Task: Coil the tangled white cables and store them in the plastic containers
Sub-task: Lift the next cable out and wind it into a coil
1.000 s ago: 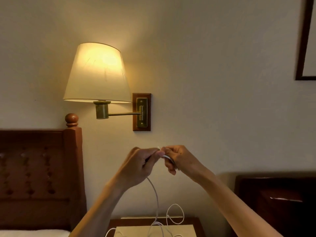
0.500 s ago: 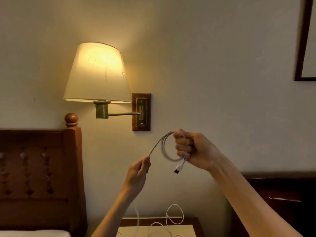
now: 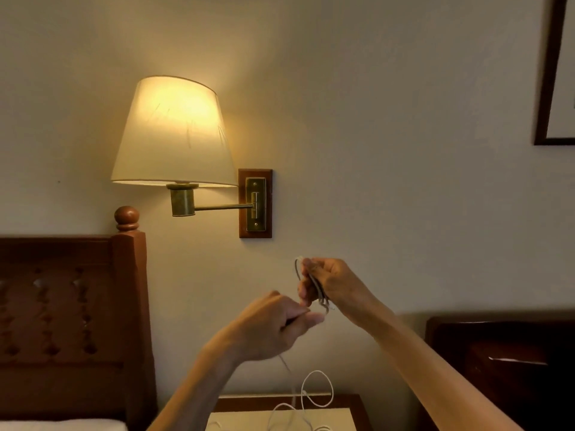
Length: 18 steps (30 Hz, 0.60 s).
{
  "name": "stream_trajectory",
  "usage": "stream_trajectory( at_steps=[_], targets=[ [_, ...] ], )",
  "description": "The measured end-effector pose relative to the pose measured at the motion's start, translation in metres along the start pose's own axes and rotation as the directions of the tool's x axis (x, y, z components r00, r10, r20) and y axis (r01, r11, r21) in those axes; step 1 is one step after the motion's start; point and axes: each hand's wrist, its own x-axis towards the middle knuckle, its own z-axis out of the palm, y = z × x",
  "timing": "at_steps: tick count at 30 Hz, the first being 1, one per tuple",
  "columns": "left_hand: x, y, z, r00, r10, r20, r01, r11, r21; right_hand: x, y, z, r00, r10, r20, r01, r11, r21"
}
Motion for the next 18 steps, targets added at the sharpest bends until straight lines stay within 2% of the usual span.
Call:
stream_trajectory(
  at_steps=[3,6,9,14,18],
  targets=[
    [0.0,0.0,-0.014,0.979,0.117,-0.168,-0.097,0.987,0.124,-0.006,0.004,0.009,0.998,-0.019,0.053,0.027,0.989,-0.145],
    [0.0,-0.012,-0.024,0.922,0.184,-0.342,-0.083,0.953,0.29,-0.009,0.005,0.01,0.994,0.002,0.107,0.004,0.998,-0.063],
    [0.0,-0.027,-0.028,0.884,0.191,-0.426,-0.027,0.932,0.362,-0.011,0.001,0.013,0.987,0.063,0.146,-0.07,0.997,0.044],
    [-0.002,-0.038,-0.026,0.854,0.177,-0.489,-0.034,0.957,0.288,-0.017,-0.008,0.006,0.944,0.13,0.304,-0.192,0.964,0.183],
    [-0.002,-0.047,-0.016,0.849,0.108,-0.517,-0.009,0.982,0.191,-0.019,-0.01,0.0,0.906,0.187,0.381,-0.323,0.885,0.335]
  ],
)
